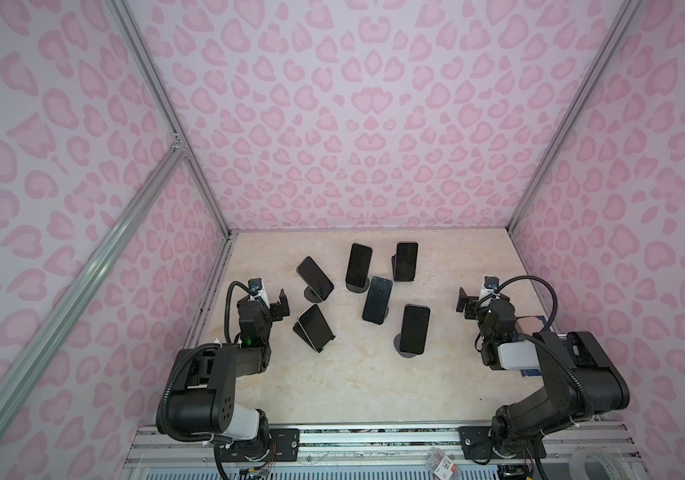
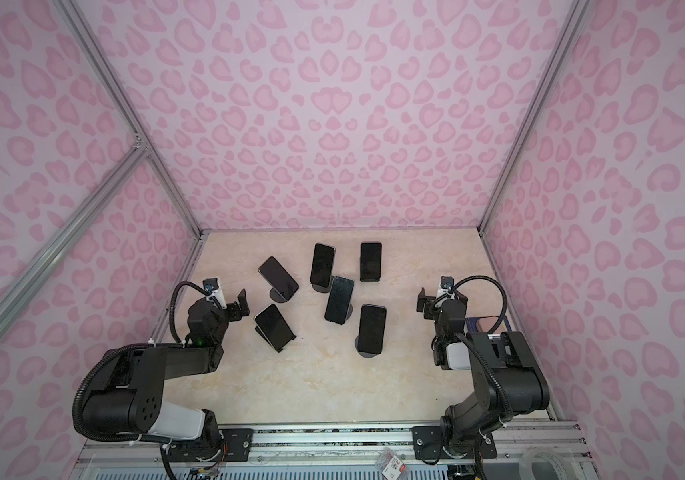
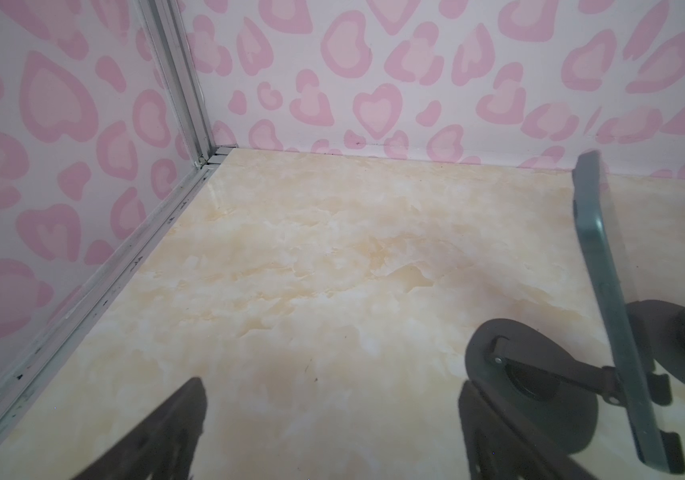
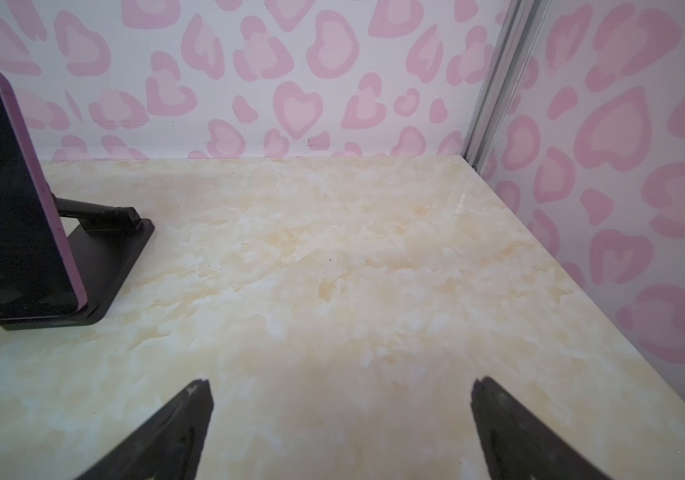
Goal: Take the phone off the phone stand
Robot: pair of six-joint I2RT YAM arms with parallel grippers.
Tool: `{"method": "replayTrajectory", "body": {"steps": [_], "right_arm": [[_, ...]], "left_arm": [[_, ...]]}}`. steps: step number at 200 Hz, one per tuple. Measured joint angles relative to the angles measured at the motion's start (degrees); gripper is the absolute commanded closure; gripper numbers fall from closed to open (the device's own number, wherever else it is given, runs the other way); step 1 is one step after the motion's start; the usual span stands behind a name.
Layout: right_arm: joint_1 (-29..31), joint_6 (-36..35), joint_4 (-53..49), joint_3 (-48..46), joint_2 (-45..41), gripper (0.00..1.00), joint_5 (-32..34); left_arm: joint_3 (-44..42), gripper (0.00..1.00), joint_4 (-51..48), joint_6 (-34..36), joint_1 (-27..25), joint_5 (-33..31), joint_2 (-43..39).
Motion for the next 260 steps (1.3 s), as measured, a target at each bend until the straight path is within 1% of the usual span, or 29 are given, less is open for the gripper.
{"method": "replayTrajectory", "body": {"steps": [129,195,260], "right_arm": [[0.15,-0.02,0.00,0.00,0.00,0.00,0.22],[1.16,-0.61,0.02,-0.09,0.00,0.00,2.10],[1.16,-0.61,0.02,-0.09,0.00,0.00,2.10]], "left_arm": [[0.00,0.02,0.00,0.00,0.02,0.02,0.00],[0.00,0.02,0.00,0.00,0.00,0.02,0.00],[0.00,0.02,0.00,0.00,0.00,0.02,0.00]]}}
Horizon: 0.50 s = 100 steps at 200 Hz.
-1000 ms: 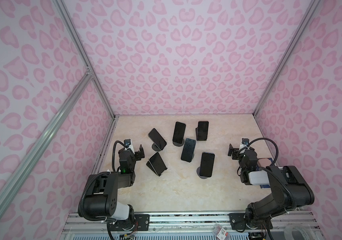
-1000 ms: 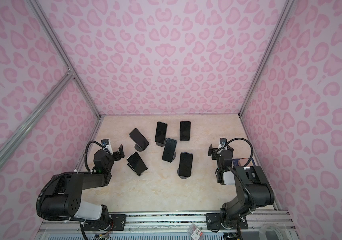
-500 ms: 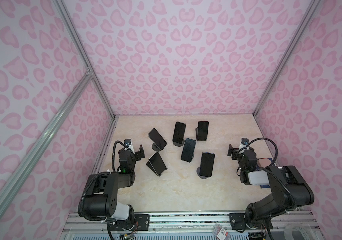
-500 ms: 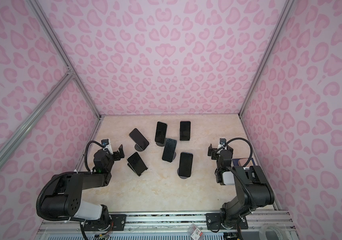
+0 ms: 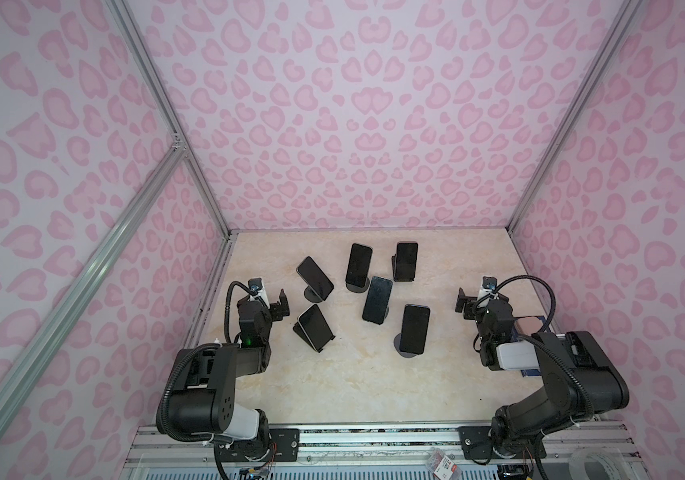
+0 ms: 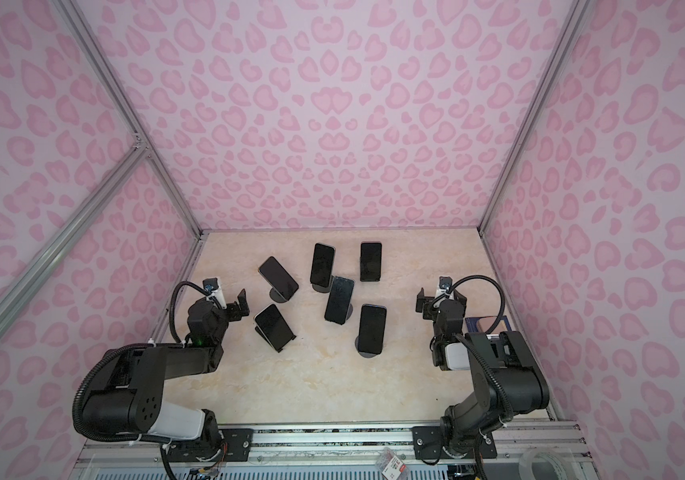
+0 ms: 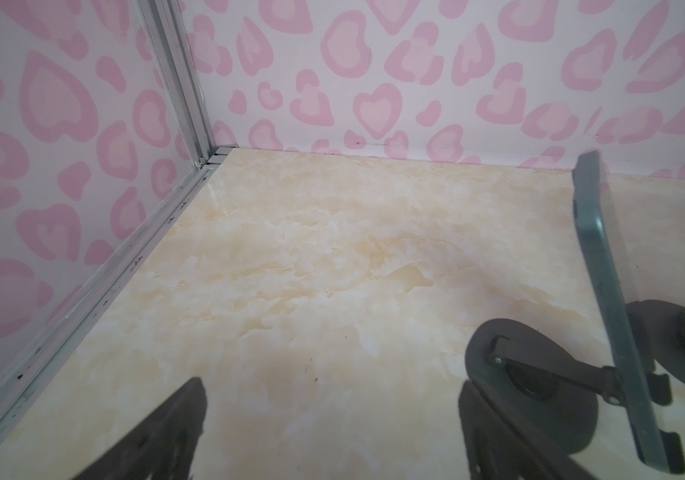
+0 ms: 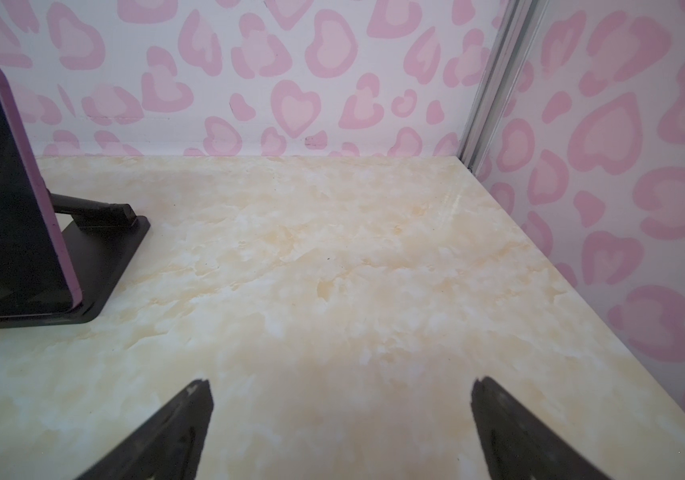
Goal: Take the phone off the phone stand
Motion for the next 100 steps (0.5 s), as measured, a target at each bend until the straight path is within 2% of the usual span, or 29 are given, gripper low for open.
{"method": "replayTrajectory", "body": {"steps": [100], "right_arm": [[-1.42,0.59,-0.04,0.13,0.00,0.00,-1.07]], "left_arm": [[0.00,0.02,0.00,0.00,0.02,0.00,0.00]]}}
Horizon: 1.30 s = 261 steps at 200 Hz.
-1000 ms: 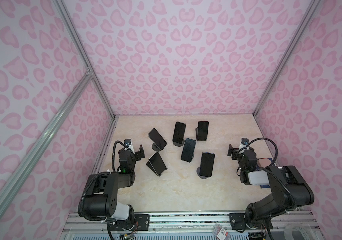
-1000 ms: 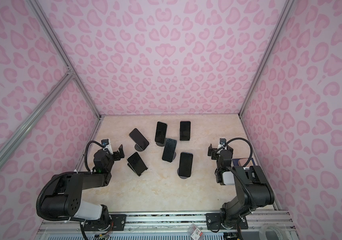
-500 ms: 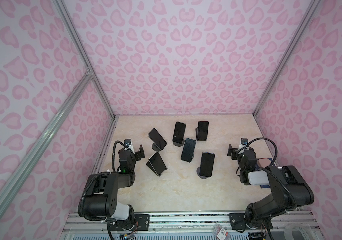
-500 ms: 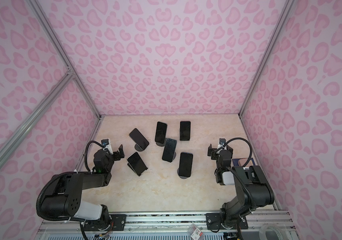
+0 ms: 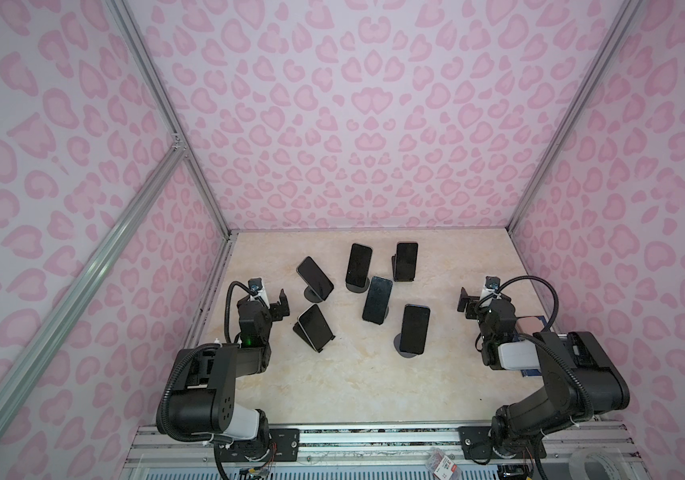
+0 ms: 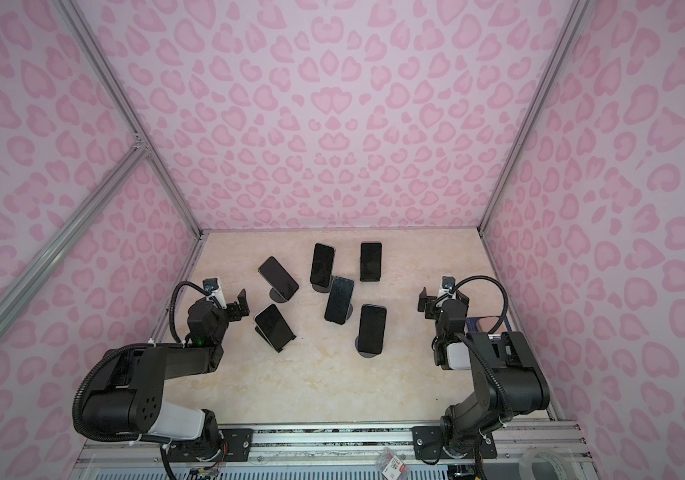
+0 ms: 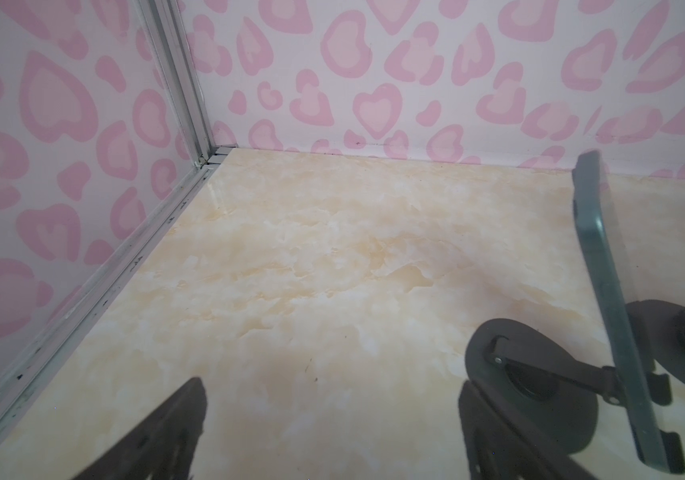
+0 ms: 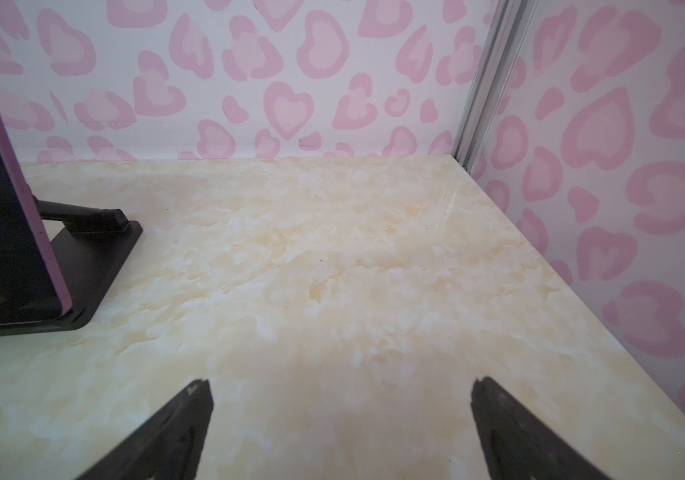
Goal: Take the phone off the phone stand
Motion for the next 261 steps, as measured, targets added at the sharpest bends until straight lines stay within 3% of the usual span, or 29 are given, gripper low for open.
{"method": "replayTrajectory", "body": {"steps": [49,106,126,139,152,168,197,232,261], "right_arm": [[1.38,0.00,-4.48,1.73,-2.40,0.00,2.01],[7.82,0.31,-34.86,21.86,-16.46,0.00,11.56],[12.15,4.22,-52.72,34.84,-22.56,0.00,13.97],[12.81,8.15,-59.21,40.28,-26.62,0.00,13.16],[11.58,12.79,-60.46,39.19,-31.19,0.00,11.23],[6.45,21.07,-60.94,31.65,-37.77,0.00,3.74],[4.37,29.07,-69.68,33.09,-39.23,0.00,-3.04],[7.85,30.10,-76.11,35.95,-39.93,0.02,-1.99],[8.15,31.41,-81.20,32.65,-43.12,0.11,1.27]], "left_arm": [[0.00,0.02,-0.13,0.00,-0.02,-0.04,-0.24],[6.73,0.02,-15.58,-1.92,-0.04,-4.31,-15.50],[12.22,0.02,-24.74,-2.19,-0.07,-1.03,-25.53],[17.99,0.02,-28.87,-5.31,-0.24,0.63,-30.62],[23.85,0.02,-34.21,-10.69,-0.31,0.63,-33.57],[31.87,0.02,-45.62,-20.15,-0.09,0.04,-36.04],[33.77,0.02,-55.39,-28.70,-0.04,1.29,-40.50],[38.36,0.01,-62.79,-33.62,-0.02,1.55,-39.21],[43.56,0.01,-65.16,-33.86,-0.35,4.22,-35.71]]}}
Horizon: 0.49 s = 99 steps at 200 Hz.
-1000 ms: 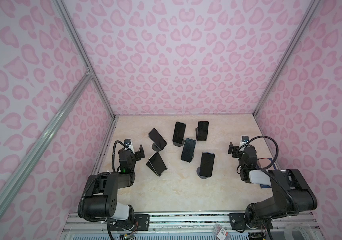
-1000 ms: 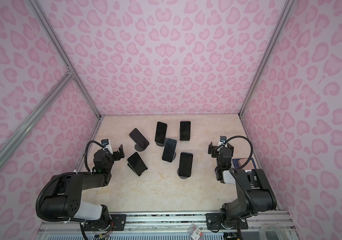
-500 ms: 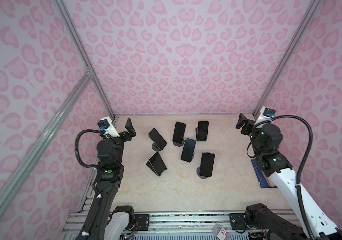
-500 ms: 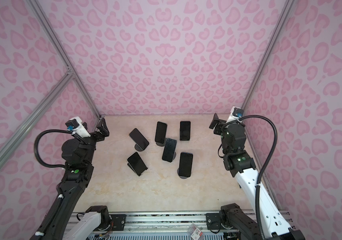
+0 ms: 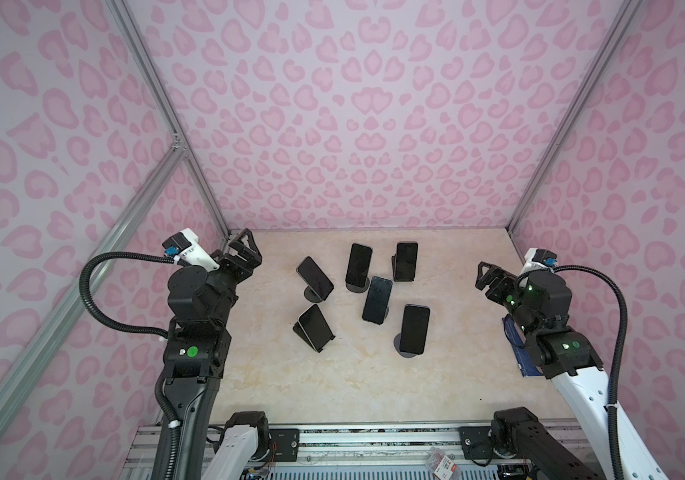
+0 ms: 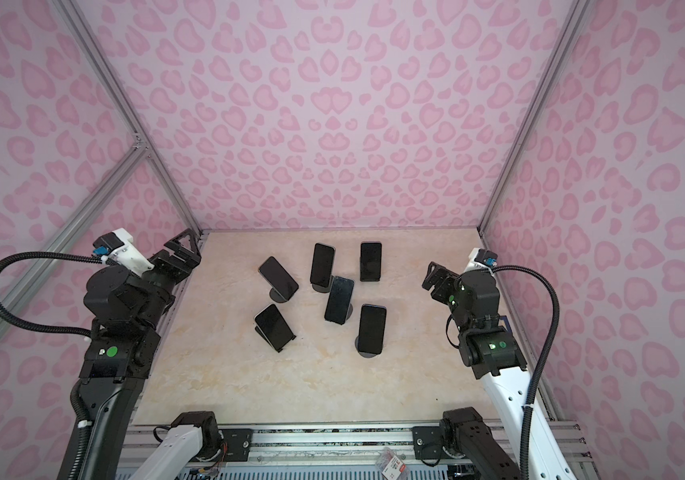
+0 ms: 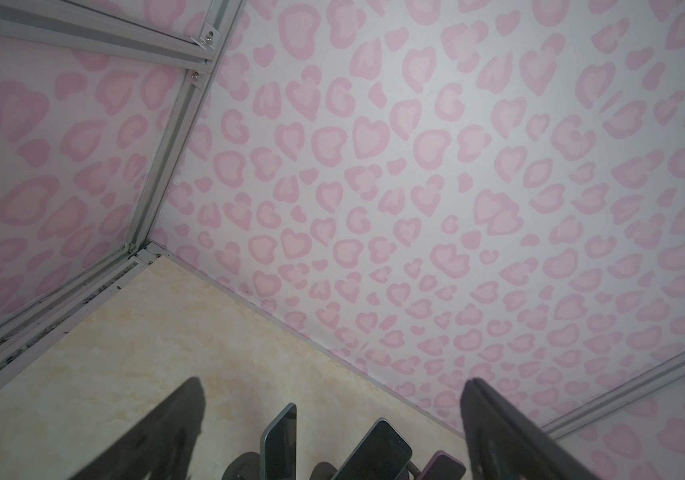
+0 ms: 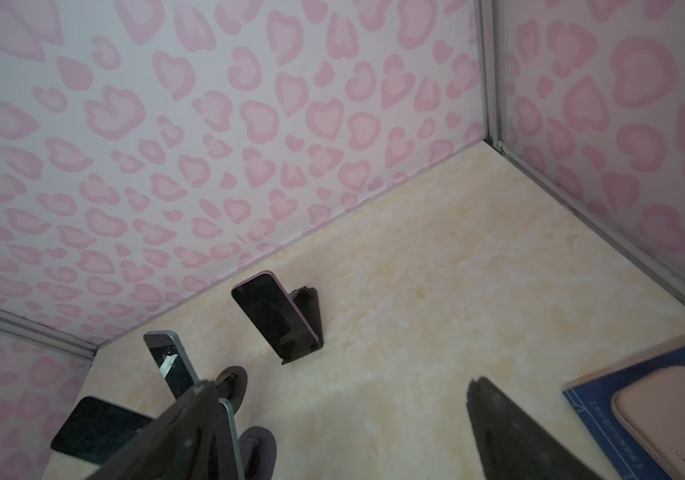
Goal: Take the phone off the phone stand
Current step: 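Move right gripper to blue-edged phone while left arm reaches farther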
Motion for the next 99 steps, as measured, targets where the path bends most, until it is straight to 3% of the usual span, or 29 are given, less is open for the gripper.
{"method": "replayTrajectory", "body": {"steps": [37,78,99], "right_arm": [[0.09,0.17,-5.92,2.12,2.73,0.37,0.11],[0.22,1.36,-11.45,3.21,6.08,0.39,-1.51],[1.60,2.27,-13.31,3.13,6.45,0.25,-1.70]], "left_arm": [[4.42,0.08,-2.45,-3.19,-0.11,7.65,8.28],[13.92,0.00,-3.08,-5.92,-5.42,16.44,18.49],[16.20,0.01,-2.93,-5.44,-8.68,18.91,21.73]]}}
